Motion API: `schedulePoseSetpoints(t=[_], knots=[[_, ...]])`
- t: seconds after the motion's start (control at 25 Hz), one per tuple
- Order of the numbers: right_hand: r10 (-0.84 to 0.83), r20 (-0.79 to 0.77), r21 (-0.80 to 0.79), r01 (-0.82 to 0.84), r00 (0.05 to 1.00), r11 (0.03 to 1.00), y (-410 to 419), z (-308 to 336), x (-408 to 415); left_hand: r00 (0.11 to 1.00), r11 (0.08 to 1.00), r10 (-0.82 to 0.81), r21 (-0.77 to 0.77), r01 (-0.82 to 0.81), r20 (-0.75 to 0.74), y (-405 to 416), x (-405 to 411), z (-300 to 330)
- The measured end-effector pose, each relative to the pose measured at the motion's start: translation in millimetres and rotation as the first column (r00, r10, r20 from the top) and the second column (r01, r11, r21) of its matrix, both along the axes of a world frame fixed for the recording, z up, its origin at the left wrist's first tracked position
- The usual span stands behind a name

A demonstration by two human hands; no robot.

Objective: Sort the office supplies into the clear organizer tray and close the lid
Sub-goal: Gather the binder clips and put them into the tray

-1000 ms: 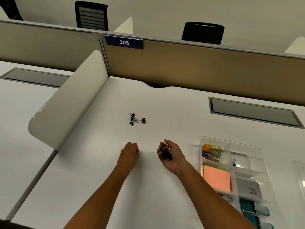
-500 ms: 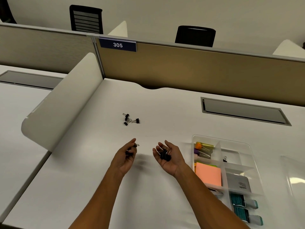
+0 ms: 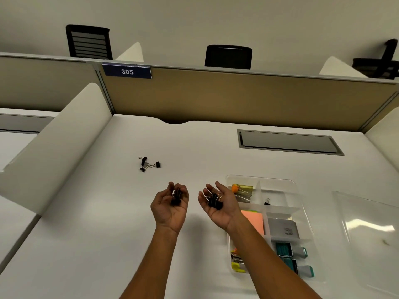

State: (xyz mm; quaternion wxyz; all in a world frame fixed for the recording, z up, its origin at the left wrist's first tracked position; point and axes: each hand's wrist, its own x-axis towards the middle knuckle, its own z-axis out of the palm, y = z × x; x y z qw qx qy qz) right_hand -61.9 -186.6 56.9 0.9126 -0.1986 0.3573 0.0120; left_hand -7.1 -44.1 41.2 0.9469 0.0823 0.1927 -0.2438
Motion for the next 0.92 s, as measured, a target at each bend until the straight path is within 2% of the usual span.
schedulePoseSetpoints(t=[0.16,0.52,0.72,0.92], knots=[[-0.079,0.025,-0.005,0.079,0.997,0.997,-32,7,-21,0.999,0.994,-0.043,0.098,0.044,-0.014,-35,-8,4],[-0.335,0.056,0.070,0.332,0.940,0.941,-100,4,-70,0.942,0.912,-0.336,0.260,0.318,0.025,-128,-39,6],[-0.455,0.096,0.086,0.449,0.885,0.890,-143,-3,-90,0.898,0.863,-0.439,0.286,0.417,0.016,-180,-56,4],[-0.513,0.037,0.075,0.510,0.857,0.857,-171,-5,-95,0.877,0.831,-0.480,0.335,0.445,0.026,-220,-63,6]])
